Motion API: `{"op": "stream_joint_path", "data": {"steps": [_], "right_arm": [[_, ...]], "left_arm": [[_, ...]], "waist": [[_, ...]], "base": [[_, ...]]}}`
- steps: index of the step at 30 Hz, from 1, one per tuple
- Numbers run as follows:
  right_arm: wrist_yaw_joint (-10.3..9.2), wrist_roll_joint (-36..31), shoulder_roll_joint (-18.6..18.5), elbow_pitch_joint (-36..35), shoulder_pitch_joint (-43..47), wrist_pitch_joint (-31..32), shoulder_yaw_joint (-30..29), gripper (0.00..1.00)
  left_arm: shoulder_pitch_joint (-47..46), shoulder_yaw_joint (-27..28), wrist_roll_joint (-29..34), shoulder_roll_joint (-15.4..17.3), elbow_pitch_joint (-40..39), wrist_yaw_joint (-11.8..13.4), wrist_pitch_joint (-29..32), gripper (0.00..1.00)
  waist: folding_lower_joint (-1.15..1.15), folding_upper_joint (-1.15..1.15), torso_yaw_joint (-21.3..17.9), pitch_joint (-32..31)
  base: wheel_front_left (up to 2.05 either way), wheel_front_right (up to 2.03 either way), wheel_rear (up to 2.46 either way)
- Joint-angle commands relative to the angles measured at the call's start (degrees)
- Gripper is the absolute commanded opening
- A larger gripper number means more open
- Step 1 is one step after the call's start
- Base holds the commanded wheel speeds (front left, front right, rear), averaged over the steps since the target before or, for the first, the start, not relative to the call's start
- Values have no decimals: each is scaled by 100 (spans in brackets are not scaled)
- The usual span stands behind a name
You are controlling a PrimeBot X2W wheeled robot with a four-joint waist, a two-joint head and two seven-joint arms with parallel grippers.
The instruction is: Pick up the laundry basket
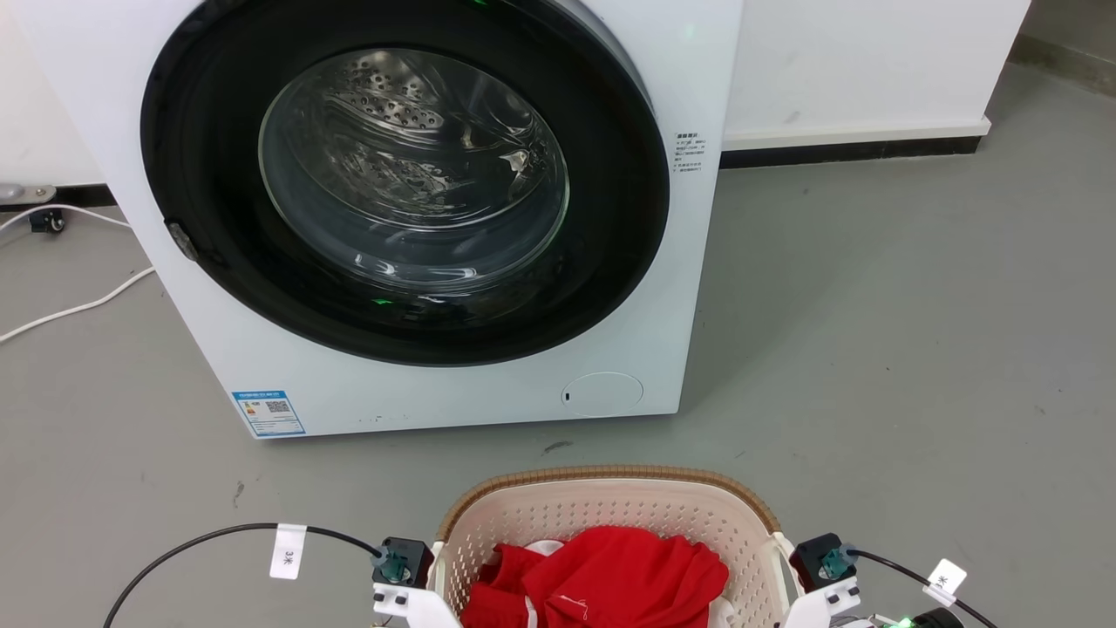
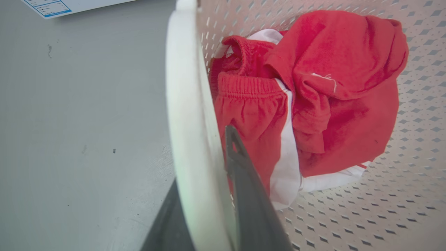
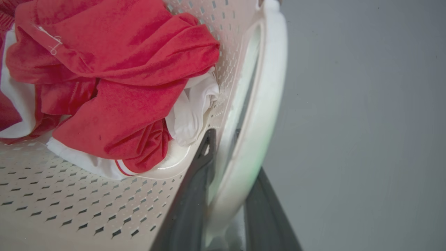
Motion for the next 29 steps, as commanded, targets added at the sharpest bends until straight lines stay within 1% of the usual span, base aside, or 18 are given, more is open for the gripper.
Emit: {"op": "stream_joint_path", "data": {"steps": [1, 29], "right_arm": [[14, 16, -23, -29, 53, -3, 28, 0], [14, 47, -36, -28, 56, 16, 60, 0]], "left_arm": [[-4, -39, -13, -34, -43, -100, -48, 0], [-56, -312, -308, -31, -11, -93, -107, 0]], "waist": [[0, 0, 2, 0], [0, 0, 11, 53]], "base": [[0, 0, 0], [0, 0, 0]]}}
